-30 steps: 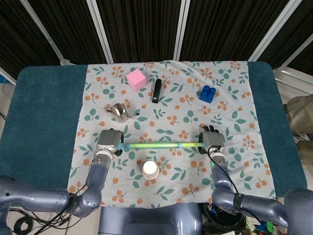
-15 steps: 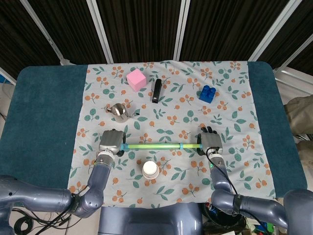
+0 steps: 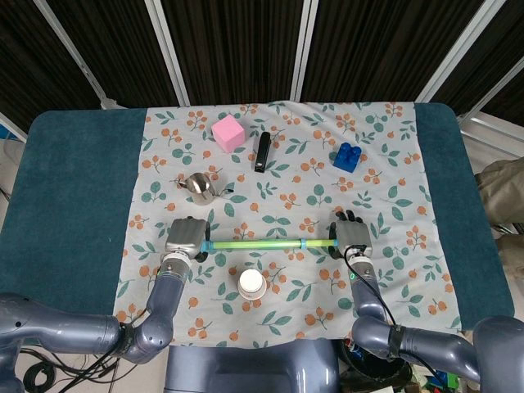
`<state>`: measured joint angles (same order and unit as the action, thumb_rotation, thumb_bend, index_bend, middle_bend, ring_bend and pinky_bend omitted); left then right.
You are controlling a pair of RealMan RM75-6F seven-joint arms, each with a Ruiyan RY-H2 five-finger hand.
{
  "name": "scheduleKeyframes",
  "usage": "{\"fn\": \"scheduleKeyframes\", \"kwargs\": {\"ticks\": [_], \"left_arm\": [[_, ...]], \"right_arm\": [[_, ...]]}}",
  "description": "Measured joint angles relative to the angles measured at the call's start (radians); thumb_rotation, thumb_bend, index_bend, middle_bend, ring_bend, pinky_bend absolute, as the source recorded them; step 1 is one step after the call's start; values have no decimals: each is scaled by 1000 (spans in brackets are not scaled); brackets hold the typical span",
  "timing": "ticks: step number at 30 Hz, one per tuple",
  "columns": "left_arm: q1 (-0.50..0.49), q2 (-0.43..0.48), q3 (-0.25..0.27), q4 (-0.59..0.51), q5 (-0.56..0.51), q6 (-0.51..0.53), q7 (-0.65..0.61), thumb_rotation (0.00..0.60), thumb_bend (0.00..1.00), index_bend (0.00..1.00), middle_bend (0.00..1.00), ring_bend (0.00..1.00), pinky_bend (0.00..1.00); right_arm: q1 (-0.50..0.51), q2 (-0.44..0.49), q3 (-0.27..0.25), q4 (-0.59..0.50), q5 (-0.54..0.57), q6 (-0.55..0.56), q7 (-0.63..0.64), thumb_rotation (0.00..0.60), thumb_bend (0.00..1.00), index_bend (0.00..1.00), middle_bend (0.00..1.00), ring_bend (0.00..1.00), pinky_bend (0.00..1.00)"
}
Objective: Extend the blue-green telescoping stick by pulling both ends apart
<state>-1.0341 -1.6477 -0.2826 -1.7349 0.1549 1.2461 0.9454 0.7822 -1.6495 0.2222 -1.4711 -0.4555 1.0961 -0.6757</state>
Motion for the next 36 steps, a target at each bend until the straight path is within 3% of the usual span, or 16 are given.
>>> {"fn": "scheduleKeyframes", "kwargs": {"ticks": [15, 36], "left_arm": [[0, 11, 6, -30, 6, 19, 2, 600, 319, 528, 417, 222, 335], [104, 153, 99, -152, 84, 39, -67, 600, 319, 527, 417, 222, 335]], "right_arm": [[-11, 16, 3, -6, -30, 0, 15, 600, 448, 675, 117, 25, 135], [-40, 97, -1, -17, -52, 20, 17, 600, 448, 682, 117, 30, 135]]}}
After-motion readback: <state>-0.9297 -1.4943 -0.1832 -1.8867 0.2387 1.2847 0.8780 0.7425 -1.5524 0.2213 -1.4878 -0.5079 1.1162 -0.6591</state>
